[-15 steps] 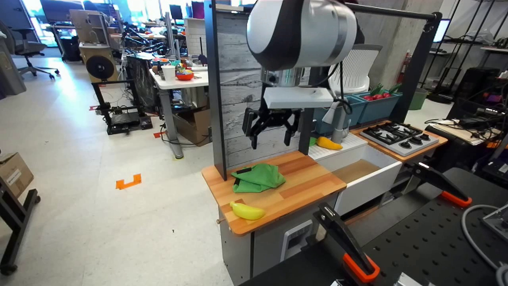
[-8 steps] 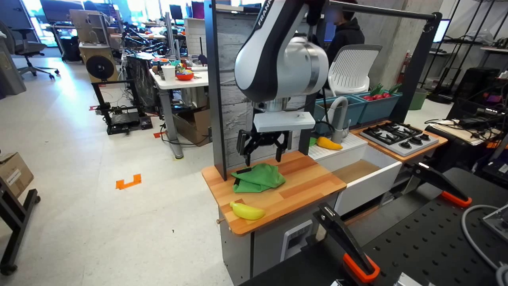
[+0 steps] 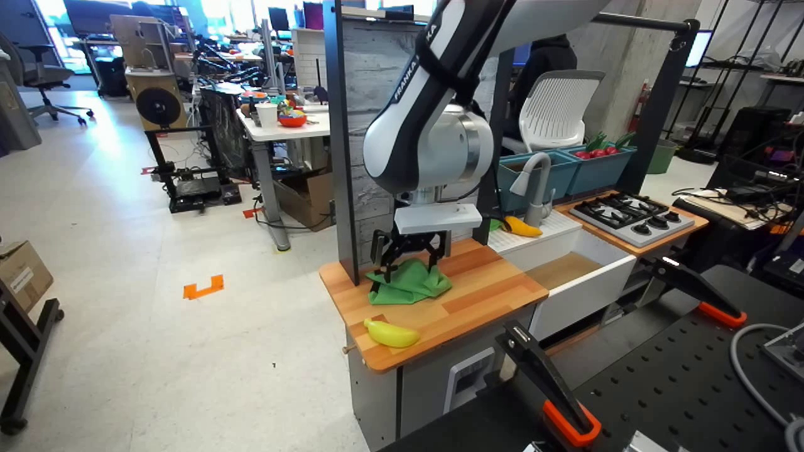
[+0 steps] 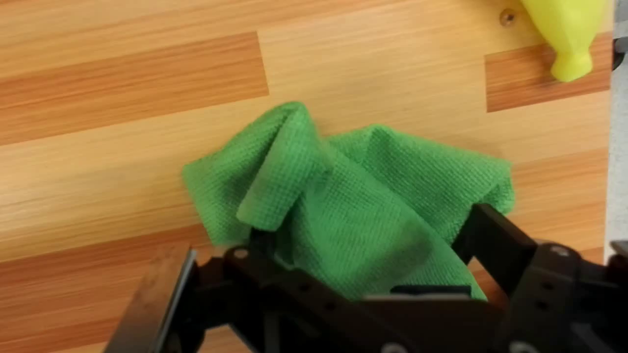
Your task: Slide the green towel to the right
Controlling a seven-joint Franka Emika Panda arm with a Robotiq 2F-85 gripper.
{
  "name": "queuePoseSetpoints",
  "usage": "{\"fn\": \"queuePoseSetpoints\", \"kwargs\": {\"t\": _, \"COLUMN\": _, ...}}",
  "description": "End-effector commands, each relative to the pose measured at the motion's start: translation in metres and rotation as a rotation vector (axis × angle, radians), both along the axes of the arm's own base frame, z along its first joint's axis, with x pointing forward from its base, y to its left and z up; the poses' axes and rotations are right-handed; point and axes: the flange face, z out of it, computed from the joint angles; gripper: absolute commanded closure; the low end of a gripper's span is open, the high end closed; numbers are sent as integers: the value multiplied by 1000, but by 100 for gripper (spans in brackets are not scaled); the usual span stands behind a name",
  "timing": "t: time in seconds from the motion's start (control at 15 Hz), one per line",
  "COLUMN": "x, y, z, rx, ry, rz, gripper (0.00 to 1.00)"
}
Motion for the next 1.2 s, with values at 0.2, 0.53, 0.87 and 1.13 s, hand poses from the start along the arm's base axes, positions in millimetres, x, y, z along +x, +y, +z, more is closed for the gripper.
{"fn": "queuePoseSetpoints", "kwargs": {"t": 0.2, "x": 15, "y": -9, "z": -50, "rx": -9, "ry": 4, "rz": -15, "gripper": 0}}
{"fn": "queuePoseSetpoints", "kwargs": {"t": 0.53, "x": 16, "y": -25, "z": -64, "rx": -15, "ry": 0, "rz": -35, "gripper": 0}}
{"fn": "queuePoseSetpoints", "kwargs": {"t": 0.87, "x": 14, "y": -59, "z": -69, "rx": 3, "ry": 1, "rz": -86, "gripper": 0}}
{"fn": "queuePoseSetpoints", "kwargs": {"t": 1.13, "x": 10, "y": -103, "z": -72, "rx": 22, "ry": 1, "rz": -153, "gripper": 0}}
